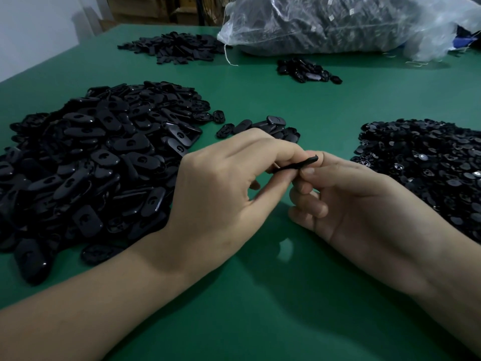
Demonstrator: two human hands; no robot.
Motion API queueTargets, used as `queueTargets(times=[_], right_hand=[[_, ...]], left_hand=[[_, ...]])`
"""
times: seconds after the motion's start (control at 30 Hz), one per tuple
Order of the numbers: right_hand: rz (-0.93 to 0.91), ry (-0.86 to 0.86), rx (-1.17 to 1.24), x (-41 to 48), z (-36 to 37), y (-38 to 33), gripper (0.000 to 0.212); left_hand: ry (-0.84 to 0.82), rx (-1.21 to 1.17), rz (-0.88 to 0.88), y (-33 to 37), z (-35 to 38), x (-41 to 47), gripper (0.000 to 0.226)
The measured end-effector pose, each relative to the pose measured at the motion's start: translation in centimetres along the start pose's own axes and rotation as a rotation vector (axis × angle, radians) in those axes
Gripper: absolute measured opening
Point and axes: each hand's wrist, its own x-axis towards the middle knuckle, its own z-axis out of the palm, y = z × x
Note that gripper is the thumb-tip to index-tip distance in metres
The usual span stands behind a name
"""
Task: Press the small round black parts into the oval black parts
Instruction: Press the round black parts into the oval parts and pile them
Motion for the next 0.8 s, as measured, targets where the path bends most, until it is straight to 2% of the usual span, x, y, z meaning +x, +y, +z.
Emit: queueTargets(times=[0.13,0.57,0.63,0.8], right_hand=[[0.012,-0.006,0.004,-0.07,-0.08,-0.08,0.032],[-0.018,-0.027,-0.052,-0.04,-0.48,0.03,0.01],[-0.013,-0.024,-0.045,-0.02,-0.55,0.14,0.014],[0.007,-0.02,-0.038,-0.01,-0.66,0.29,0.039]], left_hand=[[-0.006,0.047,0.055,0.0,0.06,0.09,0.013],[-0.035,0.018,-0.084,0.26,0.14,0.27,0.015],[-0.039,0.019,-0.074,0.14,0.15,0.23,0.014],[-0.036,0.05,-0.018,-0.1,0.13,0.12,0.012]])
